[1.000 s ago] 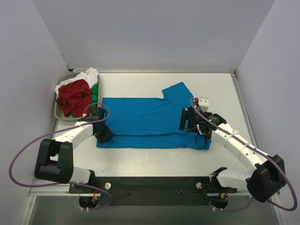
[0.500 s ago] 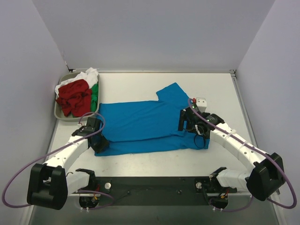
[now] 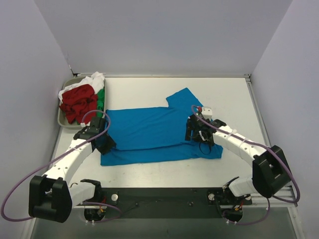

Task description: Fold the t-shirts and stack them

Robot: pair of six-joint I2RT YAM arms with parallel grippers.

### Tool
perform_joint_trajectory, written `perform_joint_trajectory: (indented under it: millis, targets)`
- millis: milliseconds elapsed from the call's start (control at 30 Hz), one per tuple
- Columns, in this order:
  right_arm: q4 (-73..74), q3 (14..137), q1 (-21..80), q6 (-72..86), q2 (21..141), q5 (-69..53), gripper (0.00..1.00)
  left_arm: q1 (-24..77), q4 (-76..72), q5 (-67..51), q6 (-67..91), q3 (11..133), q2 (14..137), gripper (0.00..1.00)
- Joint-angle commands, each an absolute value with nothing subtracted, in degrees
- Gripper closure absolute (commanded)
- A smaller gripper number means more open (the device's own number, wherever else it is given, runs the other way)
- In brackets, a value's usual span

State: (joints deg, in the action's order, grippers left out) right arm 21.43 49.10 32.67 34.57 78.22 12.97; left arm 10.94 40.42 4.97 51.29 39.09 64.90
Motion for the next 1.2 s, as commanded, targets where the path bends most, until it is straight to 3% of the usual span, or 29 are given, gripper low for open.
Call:
perform_joint_trajectory:
  millis: [0,167,500,700,1167]
  targets:
    - [17.8,48.8,32.4,37.0,81.9,11.5,0.27,11.1,42.4,5.6,50.5,41.7,63.1,0.55]
    - [16.0,49.2,32.5,38.2,85.0,11.1,0.49,11.0,42.7,5.8,49.9,41.8,62.8,0.55]
    - [13.4,50.2,32.5,38.5,90.3,10.3,0.75,10.5,42.9,6.4,48.7,42.4,63.0,0.55]
    - [13.4,51.9,32.6,38.1,91.4,10.1,1.0,10.4,42.6,6.9,48.4,42.1,63.1,0.55]
    - [16.3,69.4,32.6,32.9,103.5,7.9,1.0,9.9,41.7,6.7,48.2,41.3,63.8,0.55]
